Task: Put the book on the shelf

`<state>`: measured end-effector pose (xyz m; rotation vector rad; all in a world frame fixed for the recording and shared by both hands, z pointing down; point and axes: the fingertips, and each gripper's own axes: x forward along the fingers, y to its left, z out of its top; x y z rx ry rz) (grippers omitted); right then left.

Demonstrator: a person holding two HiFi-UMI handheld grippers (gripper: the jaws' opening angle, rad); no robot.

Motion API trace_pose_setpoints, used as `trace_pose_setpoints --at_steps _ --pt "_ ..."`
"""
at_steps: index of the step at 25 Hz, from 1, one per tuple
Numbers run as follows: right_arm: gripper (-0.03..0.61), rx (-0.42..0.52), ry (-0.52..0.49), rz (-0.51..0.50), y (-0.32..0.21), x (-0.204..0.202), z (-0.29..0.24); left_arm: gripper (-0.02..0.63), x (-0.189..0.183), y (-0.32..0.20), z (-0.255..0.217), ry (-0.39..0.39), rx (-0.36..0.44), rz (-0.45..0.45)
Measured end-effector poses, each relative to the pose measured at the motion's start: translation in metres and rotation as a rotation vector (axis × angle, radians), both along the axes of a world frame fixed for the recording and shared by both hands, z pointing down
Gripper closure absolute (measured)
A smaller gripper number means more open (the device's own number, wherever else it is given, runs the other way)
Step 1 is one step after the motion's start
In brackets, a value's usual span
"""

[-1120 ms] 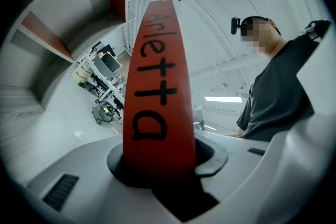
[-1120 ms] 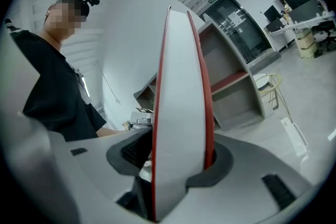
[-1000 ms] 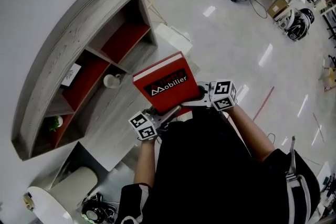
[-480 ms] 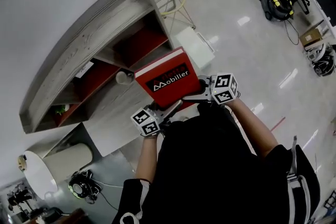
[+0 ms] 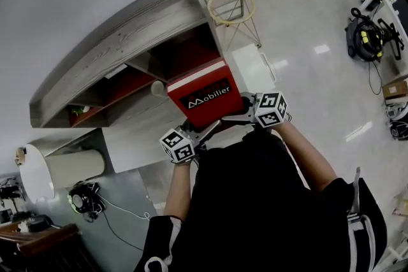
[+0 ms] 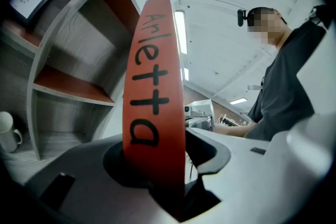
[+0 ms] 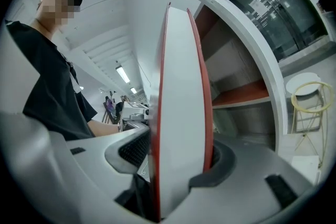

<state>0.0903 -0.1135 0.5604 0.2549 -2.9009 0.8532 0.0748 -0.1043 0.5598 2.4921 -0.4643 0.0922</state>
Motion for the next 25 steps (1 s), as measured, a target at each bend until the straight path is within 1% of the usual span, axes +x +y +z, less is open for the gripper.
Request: trace_pose_setpoints --at_steps 3,8,13,19,25 --pt "0.339 0.004 0.006 -0.023 -0.011 0.001 0.001 0.403 0.000 -0.011 0.001 -0.038 0.014 -0.052" --pt "0.304 0.079 0.087 -0.094 -0.037 0.002 0.009 0.397 -0.002 -0.034 0.003 -0.105 0.052 -0.134" --pt "0.295 0.088 0.088 -0.138 -0.059 -0.006 0.009 0.376 -0.012 -0.056 0.003 -0.170 0.057 -0.241" --pt "0.290 0.135 0.110 -0.147 -0.073 -0.016 0.009 0.338 -0.028 -0.070 0.004 -0.222 0.078 -0.335" --pt "0.290 0.162 0.118 -0.095 -0.086 -0.028 0.004 0.310 -0.046 -0.084 0.001 -0.287 0.090 -0.378"
